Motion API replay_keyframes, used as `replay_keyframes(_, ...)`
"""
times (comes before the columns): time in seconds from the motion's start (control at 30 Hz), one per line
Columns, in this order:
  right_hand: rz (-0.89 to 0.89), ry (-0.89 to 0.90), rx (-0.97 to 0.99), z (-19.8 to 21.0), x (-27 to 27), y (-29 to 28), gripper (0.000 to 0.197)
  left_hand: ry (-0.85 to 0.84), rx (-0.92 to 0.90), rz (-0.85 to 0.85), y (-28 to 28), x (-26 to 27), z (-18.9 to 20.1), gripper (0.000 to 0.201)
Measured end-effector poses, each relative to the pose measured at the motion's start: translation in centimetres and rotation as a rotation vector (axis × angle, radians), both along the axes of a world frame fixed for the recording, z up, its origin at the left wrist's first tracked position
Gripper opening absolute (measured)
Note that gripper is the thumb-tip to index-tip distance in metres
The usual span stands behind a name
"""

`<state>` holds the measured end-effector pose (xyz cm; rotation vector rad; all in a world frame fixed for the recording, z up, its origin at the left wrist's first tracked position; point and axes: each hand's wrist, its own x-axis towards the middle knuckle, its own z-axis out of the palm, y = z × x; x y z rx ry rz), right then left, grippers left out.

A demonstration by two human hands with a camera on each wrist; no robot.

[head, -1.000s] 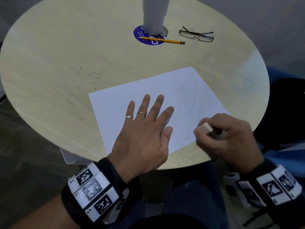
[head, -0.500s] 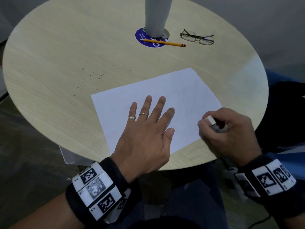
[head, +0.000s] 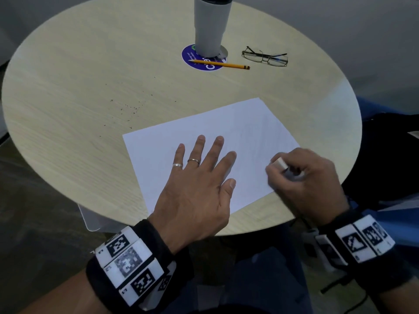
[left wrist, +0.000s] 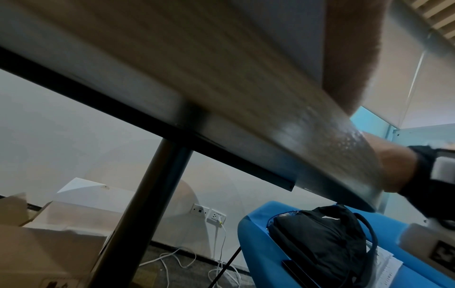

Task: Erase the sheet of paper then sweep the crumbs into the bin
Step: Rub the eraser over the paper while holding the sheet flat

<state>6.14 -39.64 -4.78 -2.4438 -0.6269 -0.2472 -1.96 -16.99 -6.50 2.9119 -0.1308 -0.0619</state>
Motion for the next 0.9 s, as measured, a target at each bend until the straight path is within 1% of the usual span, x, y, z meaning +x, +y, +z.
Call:
replay_keyframes(0.03, -0.041, 0.011, 0.008, 0.2, 0.8, -0.6, 0.025, 0.001, -0.001, 0.0, 0.0, -0.1, 0.0, 0.062)
replay_keyframes(0.1, -0.067, -0.004, 0.007, 0.3, 1.0, -0.9, 0.025, 0.0, 0.003, 0.002, 0.0, -0.1, 0.0, 0.062)
replay_keyframes(0.2, 0.041, -0.017, -0.012, 0.2, -1.3, 1.0, 0.019, 0.002, -0.002, -0.002, 0.0, -0.1, 0.1, 0.062)
replay_keyframes(0.27, 0.089, -0.025, -0.033, -0.2, -1.6, 1.4, 0.018, 0.003, -0.007, -0.002, 0.0, -0.1, 0.1, 0.062)
replay_keyframes(0.33, 0.026, 0.0, 0.029, -0.5, 0.1, 0.3, 0.023, 0.003, -0.002, -0.005, 0.0, 0.0, 0.1, 0.062)
replay_keyframes(0.4, -0.035, -0.013, 0.032, -0.5, 1.3, -0.5, 0.028, 0.004, 0.0, 0.001, -0.1, 0.0, 0.1, 0.062)
replay_keyframes(0.43, -0.039, -0.036, 0.019, -0.4, 1.2, -0.4, 0.027, 0.004, -0.001, 0.003, -0.1, 0.0, 0.1, 0.062)
replay_keyframes(0.5, 0.008, -0.047, -0.005, -0.1, 0.0, 0.4, 0.019, 0.007, -0.003, -0.004, -0.2, 0.0, 0.2, 0.062)
replay_keyframes(0.57, 0.112, -0.015, -0.039, 0.1, -1.8, 1.7, 0.012, 0.002, -0.007, -0.004, -0.1, 0.0, 0.2, 0.062)
replay_keyframes(0.63, 0.168, 0.013, -0.055, 0.0, -2.3, 2.1, 0.013, 0.001, -0.008, -0.006, -0.1, -0.1, 0.2, 0.062)
replay_keyframes(0.67, 0.141, 0.026, -0.02, -0.1, -1.6, 1.8, 0.017, 0.003, -0.004, -0.009, -0.1, 0.0, 0.2, 0.062)
replay_keyframes(0.73, 0.03, 0.04, 0.047, -0.3, 0.2, 0.5, 0.024, 0.006, 0.003, -0.006, -0.1, 0.0, 0.1, 0.061)
replay_keyframes(0.8, -0.051, 0.004, 0.029, -0.1, 1.0, -0.2, 0.026, 0.003, 0.006, -0.003, -0.1, 0.0, 0.1, 0.062)
replay_keyframes(0.83, -0.059, -0.01, 0.014, 0.0, 0.7, 0.0, 0.025, 0.004, 0.004, -0.004, -0.1, 0.0, 0.1, 0.062)
replay_keyframes(0.9, 0.006, -0.01, -0.004, 0.2, -0.9, 1.3, 0.021, 0.005, 0.0, -0.008, -0.1, 0.0, 0.2, 0.062)
